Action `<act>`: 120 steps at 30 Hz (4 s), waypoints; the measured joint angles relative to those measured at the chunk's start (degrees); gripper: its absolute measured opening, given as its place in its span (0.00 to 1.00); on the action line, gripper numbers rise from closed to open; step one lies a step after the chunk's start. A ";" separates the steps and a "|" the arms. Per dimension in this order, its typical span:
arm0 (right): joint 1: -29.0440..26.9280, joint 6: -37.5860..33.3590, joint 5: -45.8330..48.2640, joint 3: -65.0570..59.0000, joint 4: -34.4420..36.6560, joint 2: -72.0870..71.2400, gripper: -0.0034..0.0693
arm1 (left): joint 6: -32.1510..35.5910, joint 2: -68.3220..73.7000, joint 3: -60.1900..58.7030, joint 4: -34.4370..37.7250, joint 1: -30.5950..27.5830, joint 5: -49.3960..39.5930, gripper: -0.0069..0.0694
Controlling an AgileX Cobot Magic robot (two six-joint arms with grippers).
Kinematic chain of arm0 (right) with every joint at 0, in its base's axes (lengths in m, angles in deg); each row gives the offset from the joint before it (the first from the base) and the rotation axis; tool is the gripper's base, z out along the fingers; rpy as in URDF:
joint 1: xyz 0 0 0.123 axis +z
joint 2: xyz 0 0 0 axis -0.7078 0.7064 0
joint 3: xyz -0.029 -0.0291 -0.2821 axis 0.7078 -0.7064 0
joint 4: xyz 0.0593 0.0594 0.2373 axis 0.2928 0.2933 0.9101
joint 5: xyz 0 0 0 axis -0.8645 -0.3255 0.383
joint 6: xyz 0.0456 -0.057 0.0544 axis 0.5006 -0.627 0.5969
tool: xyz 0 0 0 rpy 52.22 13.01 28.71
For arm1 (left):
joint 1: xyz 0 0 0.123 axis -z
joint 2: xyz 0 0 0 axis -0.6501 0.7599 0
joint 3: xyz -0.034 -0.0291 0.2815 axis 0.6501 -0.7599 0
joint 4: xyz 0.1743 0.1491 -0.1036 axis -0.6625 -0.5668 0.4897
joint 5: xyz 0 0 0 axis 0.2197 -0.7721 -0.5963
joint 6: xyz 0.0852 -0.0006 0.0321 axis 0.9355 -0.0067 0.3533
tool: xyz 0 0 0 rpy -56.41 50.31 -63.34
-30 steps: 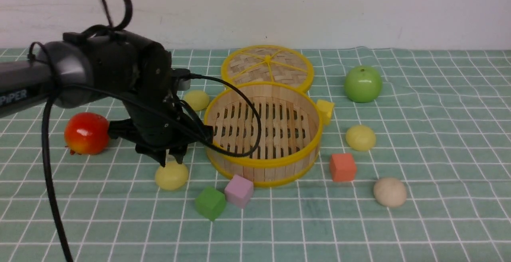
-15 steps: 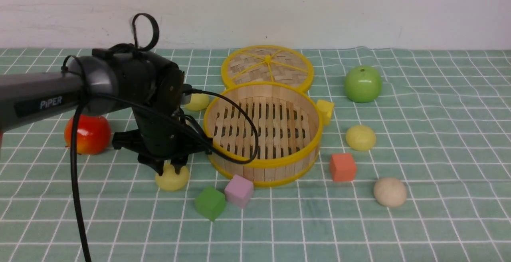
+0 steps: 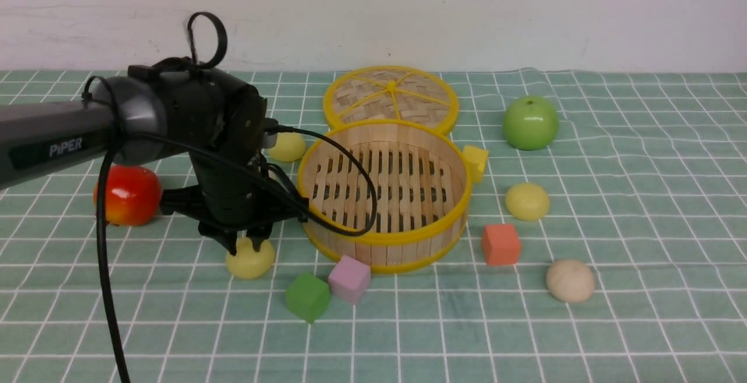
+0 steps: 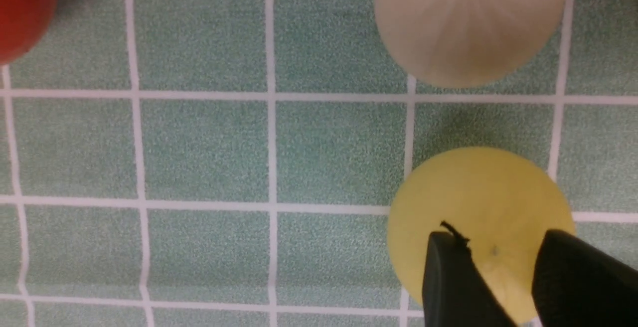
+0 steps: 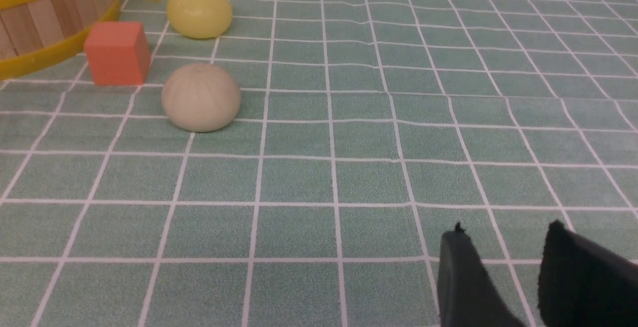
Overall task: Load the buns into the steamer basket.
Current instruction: Use the left arm to grab a steamed stuffed bun, then use the left arm to put the steamed stuffed bun into the steamer, then use the left arm to grab a steamed stuffed bun
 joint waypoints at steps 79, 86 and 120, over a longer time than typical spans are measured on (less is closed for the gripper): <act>0.00 0.00 0.00 0.00 0.00 0.00 0.37 | 20.69 5.37 10.00 29.96 0.07 13.72 0.10; 0.00 0.00 0.00 0.00 0.00 0.00 0.37 | 20.69 4.78 10.00 29.28 0.07 13.33 0.31; 0.00 0.00 0.00 0.00 0.00 0.00 0.37 | 2.84 5.51 10.27 6.30 -6.71 6.82 0.41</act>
